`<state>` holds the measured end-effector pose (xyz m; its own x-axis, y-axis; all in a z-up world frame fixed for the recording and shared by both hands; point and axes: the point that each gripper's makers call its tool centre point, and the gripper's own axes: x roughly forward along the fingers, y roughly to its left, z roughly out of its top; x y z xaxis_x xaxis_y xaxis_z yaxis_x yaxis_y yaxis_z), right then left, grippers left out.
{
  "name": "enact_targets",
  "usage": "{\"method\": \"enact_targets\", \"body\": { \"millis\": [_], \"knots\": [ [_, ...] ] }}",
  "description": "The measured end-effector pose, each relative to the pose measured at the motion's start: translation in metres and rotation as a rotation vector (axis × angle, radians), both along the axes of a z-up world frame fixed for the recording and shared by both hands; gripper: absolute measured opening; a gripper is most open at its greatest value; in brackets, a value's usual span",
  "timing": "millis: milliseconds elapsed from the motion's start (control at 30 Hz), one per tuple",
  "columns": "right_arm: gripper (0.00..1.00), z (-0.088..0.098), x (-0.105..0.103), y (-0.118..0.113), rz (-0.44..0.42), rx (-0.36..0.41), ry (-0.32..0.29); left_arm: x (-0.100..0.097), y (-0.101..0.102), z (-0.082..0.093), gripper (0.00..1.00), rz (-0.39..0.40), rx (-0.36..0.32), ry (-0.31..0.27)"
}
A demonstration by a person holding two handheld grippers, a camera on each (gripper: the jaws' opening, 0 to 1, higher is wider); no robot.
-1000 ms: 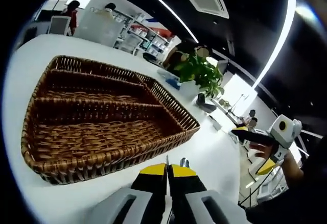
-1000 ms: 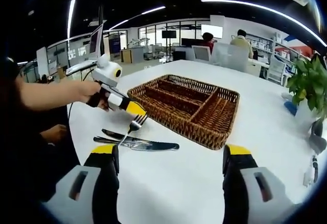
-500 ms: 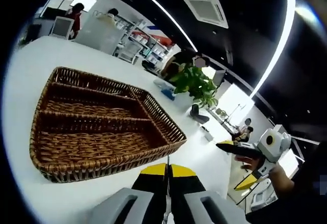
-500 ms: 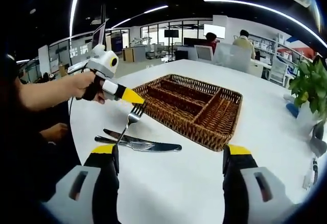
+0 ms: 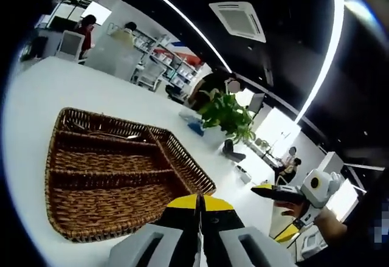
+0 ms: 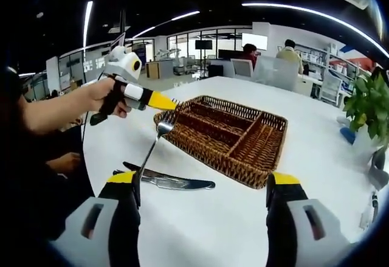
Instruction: Arrange the knives, forks, and spoons in their matching storage slots by inserting each utensil handle-first until every utensil is classified and aligned in the correct compartment
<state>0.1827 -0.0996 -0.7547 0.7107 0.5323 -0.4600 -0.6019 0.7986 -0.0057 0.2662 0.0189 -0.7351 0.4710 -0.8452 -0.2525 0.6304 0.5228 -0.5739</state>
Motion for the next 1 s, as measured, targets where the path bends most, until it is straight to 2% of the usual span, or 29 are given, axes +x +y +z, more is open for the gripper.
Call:
{"method": "enact_targets", "body": {
  "millis": [300, 767, 1000],
  "knots": [
    [0.92, 0.012, 0.007, 0.001, -0.017, 0.042, -0.023, 0.027, 0.013, 0.014, 0.00, 0.075, -0.012, -0.019],
    [0.98, 0.015, 0.011, 0.000, -0.032, 0.066, -0.029, 0.065, 0.023, 0.024, 0.00, 0.161, -0.059, -0.007],
    [0.98, 0.014, 0.010, -0.002, -0.035, 0.065, -0.022, 0.094, 0.033, 0.028, 0.00, 0.290, -0.086, -0.011]
  ]
}}
